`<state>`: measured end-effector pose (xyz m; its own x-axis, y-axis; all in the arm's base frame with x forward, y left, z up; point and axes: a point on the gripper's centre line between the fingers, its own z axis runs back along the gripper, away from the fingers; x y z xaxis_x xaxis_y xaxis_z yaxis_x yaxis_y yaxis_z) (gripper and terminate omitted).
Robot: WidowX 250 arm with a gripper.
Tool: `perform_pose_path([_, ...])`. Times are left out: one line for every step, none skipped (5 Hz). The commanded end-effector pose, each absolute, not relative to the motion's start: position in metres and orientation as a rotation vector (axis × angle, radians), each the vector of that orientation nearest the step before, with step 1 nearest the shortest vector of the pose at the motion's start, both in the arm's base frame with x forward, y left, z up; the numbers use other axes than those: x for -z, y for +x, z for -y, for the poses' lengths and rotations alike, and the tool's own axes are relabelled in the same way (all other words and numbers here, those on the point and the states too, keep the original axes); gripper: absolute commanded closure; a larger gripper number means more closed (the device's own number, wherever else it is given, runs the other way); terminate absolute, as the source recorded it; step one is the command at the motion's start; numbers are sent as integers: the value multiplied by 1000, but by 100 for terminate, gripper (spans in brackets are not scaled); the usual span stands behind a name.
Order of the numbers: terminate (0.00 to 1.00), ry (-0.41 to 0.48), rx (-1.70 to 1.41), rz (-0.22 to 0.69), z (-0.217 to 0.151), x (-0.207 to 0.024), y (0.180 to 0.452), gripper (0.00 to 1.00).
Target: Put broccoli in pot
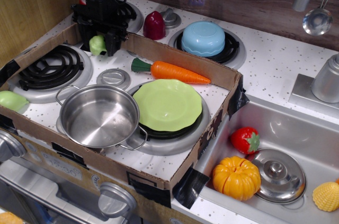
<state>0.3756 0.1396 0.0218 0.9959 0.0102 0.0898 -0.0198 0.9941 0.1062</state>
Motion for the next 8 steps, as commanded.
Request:
perform_pose_path([0, 195, -91, 196, -138, -99, 373, 100])
perform_pose_path([0, 201, -135, 179, -128, -111, 353, 100])
perform_pose_path([0, 210, -183, 170, -119, -114, 332, 100])
perform_pose_path([0, 210, -234, 153, -105, -116, 314, 100])
perform_pose_path([0, 220, -276, 170, -95, -113, 297, 100])
perform_pose_path([0, 213, -327, 185, -84, -105, 285, 100])
perform_pose_path([0, 198, -357, 190, -78, -99, 276, 100])
perform_pose_path([0, 186, -382, 198, -75, -91, 269, 100])
